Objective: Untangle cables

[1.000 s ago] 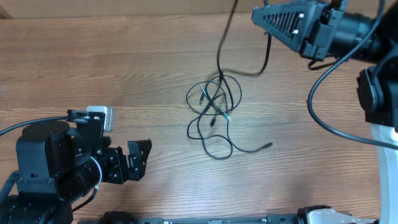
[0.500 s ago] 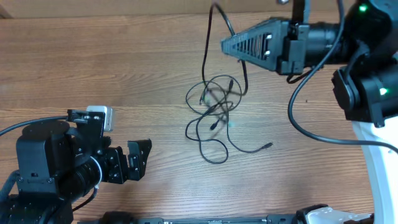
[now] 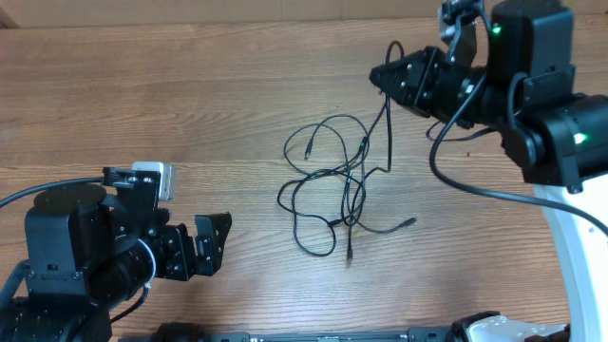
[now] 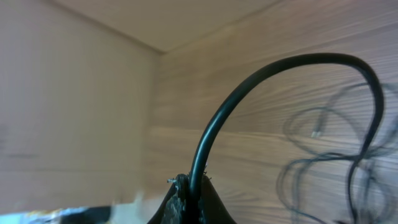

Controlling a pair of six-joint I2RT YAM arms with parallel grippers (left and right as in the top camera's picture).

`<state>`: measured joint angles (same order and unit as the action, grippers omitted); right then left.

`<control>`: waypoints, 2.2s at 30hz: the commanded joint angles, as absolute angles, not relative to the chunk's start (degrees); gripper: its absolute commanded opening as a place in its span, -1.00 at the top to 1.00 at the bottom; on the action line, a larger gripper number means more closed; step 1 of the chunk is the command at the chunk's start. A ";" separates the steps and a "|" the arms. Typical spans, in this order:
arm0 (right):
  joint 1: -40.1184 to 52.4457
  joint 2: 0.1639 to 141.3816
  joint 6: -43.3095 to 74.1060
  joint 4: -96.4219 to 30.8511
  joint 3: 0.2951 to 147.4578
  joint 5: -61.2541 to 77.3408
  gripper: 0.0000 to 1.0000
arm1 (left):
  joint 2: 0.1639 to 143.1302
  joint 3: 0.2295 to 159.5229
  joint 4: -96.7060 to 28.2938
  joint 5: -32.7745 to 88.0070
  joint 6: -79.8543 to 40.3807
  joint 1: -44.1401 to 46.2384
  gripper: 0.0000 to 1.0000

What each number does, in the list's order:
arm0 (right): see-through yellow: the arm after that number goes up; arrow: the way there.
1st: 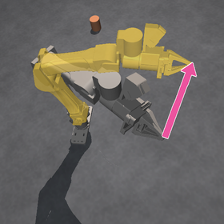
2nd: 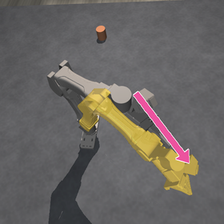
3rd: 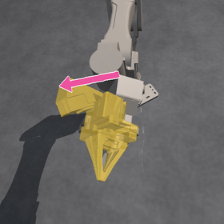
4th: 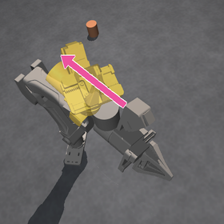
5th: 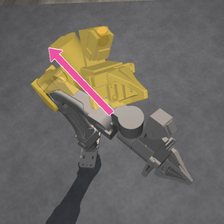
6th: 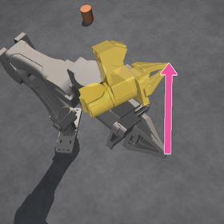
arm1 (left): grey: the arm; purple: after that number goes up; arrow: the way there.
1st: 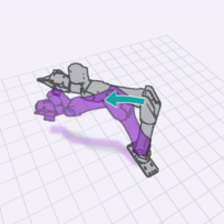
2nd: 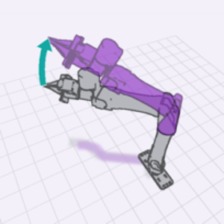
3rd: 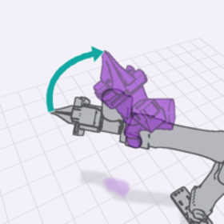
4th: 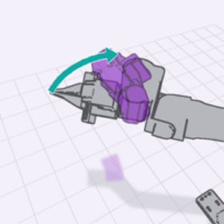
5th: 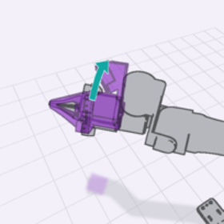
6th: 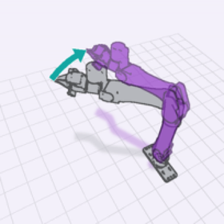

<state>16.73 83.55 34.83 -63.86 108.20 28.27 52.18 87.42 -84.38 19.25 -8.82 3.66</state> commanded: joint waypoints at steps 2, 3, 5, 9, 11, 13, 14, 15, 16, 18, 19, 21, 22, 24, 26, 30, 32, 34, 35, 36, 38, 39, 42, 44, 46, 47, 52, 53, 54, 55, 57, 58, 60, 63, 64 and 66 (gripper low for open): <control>19.29 83.57 29.69 -66.96 108.75 19.94 0.93 | 52.10 87.42 -83.77 18.92 -9.21 3.40 -0.99; 19.59 83.61 29.36 -67.90 108.75 19.97 0.93 | 52.12 87.42 -83.77 18.92 -9.21 3.40 -0.99; 20.14 83.81 27.92 -69.95 108.75 19.99 0.93 | 52.10 87.42 -83.77 18.94 -9.21 3.40 -0.99; 20.29 84.42 26.89 -73.54 108.75 20.69 0.93 | 52.12 87.42 -83.77 18.90 -9.19 3.40 -0.99; 20.32 84.66 26.87 -74.17 108.75 22.61 0.93 | 52.12 87.42 -83.74 19.07 -9.23 3.40 -0.99; 20.32 84.90 26.87 -74.11 108.73 25.74 0.93 | 52.12 87.42 -83.77 19.11 -9.50 3.40 -0.99; 20.32 84.95 26.87 -74.02 108.73 27.49 0.93 | 52.12 87.42 -83.77 19.14 -9.50 3.40 -0.99; 20.32 84.99 26.87 -74.00 108.73 29.36 0.93 | 52.12 87.42 -83.79 19.75 -9.47 3.40 -0.99; 20.32 84.99 26.87 -73.97 108.73 30.41 0.93 | 52.12 87.42 -83.74 20.86 -9.47 3.40 -0.99; 20.32 84.99 26.87 -73.87 108.73 32.32 0.93 | 52.12 87.42 -82.91 25.34 -9.69 3.40 -0.99; 20.51 84.99 26.89 -73.76 108.73 33.58 0.93 | 52.12 87.42 -82.13 28.73 -9.67 3.40 -0.99; 21.10 84.99 26.89 -73.19 108.73 34.98 0.92 | 52.12 87.39 -80.77 33.63 -9.63 3.40 -1.00; 21.91 84.99 26.89 -72.34 108.73 36.18 0.93 | 52.25 87.39 -79.94 35.97 -9.63 3.40 -0.98; 23.44 84.99 26.89 -70.50 108.73 37.82 0.93 | 52.62 87.39 -79.18 37.58 -9.67 3.40 -0.99; 25.56 84.99 26.92 -67.55 108.73 39.42 0.93 | 53.28 87.37 -79.15 37.56 -9.74 3.40 -0.99; 30.30 84.99 31.46 -59.35 108.73 39.40 0.93 | 55.42 87.37 -79.90 41.58 -7.38 3.42 -1.00; 31.51 84.99 34.76 -55.40 108.73 38.39 0.93 | 56.42 87.37 -79.90 45.01 -3.27 3.42 -0.99; 31.77 84.99 37.15 -52.16 108.73 38.24 0.93 | 57.43 87.37 -79.94 47.31 0.21 3.42 -1.00; 31.77 84.99 38.65 -50.37 108.73 38.24 0.93 | 58.06 87.37 -79.96 47.75 1.56 3.44 -1.00; 31.75 84.99 39.72 -48.90 108.73 38.28 0.93 | 58.50 87.37 -79.92 47.62 1.83 3.44 -0.99; 31.77 84.99 43.55 -44.51 108.73 39.53 0.93 | 60.36 87.37 -79.42 47.44 3.79 3.44 -1.00; 31.77 84.99 44.80 -43.05 108.73 40.56 0.93 | 61.17 87.37 -78.89 47.44 3.88 3.44 -1.00; 31.77 84.99 48.18 -38.98 108.73 43.75 0.93 | 64.14 87.37 -76.34 47.51 3.84 3.44 -1.00; 31.77 84.99 49.84 -36.07 108.73 46.04 0.93 | 66.24 87.37 -74.39 47.68 3.84 3.44 -1.00; 31.77 84.99 51.68 -33.04 108.73 48.05 0.93 | 68.66 87.37 -72.36 47.72 3.64 3.44 -1.00; 31.77 84.99 52.84 -31.55 108.73 48.93 0.93 | 69.76 87.37 -71.68 47.97 3.64 3.44 -1.00; 31.75 84.97 58.39 -20.21 108.79 52.16 0.93 | 75.81 87.37 -70.35 50.92 3.95 3.46 -1.00; 31.75 84.97 59.61 -16.78 108.79 52.66 0.93 | 77.08 87.37 -70.46 51.13 3.90 3.49 -0.99; 31.75 84.93 61.01 -14.35 108.84 52.77 0.93 | 78.06 87.37 -70.46 51.09 3.92 3.62 -0.99; 31.73 84.86 62.15 -12.21 108.84 52.80 0.93 | 79.11 87.37 -70.46 51.05 4.14 3.95 -0.98; 31.62 84.82 64.62 -7.29 108.84 52.80 0.93 | 80.97 87.37 -70.43 51.07 5.13 4.97 -0.94; 31.38 84.82 65.84 -4.99 108.84 52.80 0.92 | 81.82 87.37 -70.43 51.07 5.78 5.78 -0.93; 30.59 84.82 68.49 -2.22 108.86 52.82 0.93 | 83.20 87.37 -70.32 50.94 6.74 7.57 -0.93; 29.15 84.75 71.44 -0.01 108.88 52.93 0.93 | 84.84 87.37 -69.45 50.46 6.68 9.85 -0.92; 28.75 84.66 71.61 -0.01 108.88 53.06 0.93 | 85.10 87.37 -69.19 50.46 6.70 10.17 -0.92; 27.27 84.66 71.57 -0.08 108.88 54.13 0.92 | 85.71 87.37 -68.58 50.50 6.63 10.57 -0.92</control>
<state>29.04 85.19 68.77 -0.67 108.20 52.84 85.03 87.37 -69.17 49.32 4.89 9.82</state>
